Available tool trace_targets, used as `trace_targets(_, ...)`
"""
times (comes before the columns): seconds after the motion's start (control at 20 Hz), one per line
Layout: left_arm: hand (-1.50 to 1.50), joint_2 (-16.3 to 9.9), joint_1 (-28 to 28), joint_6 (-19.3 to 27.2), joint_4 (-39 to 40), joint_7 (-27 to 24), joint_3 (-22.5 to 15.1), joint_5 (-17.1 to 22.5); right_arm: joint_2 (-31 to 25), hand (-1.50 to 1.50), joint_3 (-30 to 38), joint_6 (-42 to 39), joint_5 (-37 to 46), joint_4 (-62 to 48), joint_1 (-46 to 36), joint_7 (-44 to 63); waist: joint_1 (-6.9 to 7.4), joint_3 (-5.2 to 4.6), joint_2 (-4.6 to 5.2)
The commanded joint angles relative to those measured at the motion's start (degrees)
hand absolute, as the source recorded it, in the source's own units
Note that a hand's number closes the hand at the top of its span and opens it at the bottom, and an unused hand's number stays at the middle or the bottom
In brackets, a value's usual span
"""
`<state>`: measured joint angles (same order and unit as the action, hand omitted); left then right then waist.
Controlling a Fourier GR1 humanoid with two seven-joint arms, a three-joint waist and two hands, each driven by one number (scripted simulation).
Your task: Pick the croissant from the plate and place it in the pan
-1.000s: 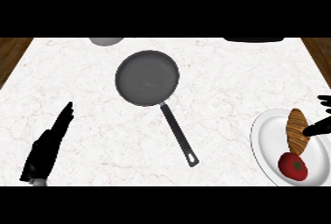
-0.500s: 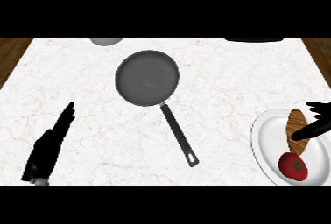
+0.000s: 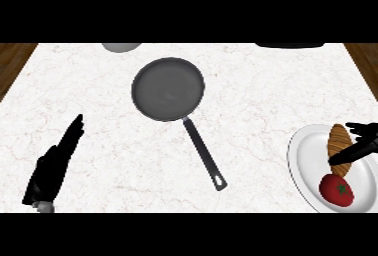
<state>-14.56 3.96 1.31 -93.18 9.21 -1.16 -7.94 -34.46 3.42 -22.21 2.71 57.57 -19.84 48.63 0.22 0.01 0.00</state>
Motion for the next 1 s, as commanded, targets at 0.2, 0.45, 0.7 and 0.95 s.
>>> trace_targets(0.2,0.00,1.08,0.73,-1.70,0.78,-2.14,1.29,-1.21,4.92,1.50,1.79,5.17,4.93,-2.18,-0.49,-5.35,0.01,0.00,0.00)
trace_targets(0.45,0.00,3.48,-0.30,0.20,-0.38,0.16,-0.21,-2.89,4.95,1.50,4.88,3.31,2.82,-7.96,-4.50,-7.91,0.18,0.01,0.07)
trace_targets(0.7,0.00,2.43,0.37,-1.83,0.35,-0.64,2.29,-2.24,6.43,1.50,6.19,4.98,2.87,-2.84,-0.05,-7.74,-0.05,0.00,0.00)
trace_targets(0.95,0.00,2.78,-1.65,-2.59,0.39,-1.40,0.03,-2.41,3.81,1.50,-6.75,0.66,14.18,0.42,-9.28,-17.14,4.87,0.10,1.27)
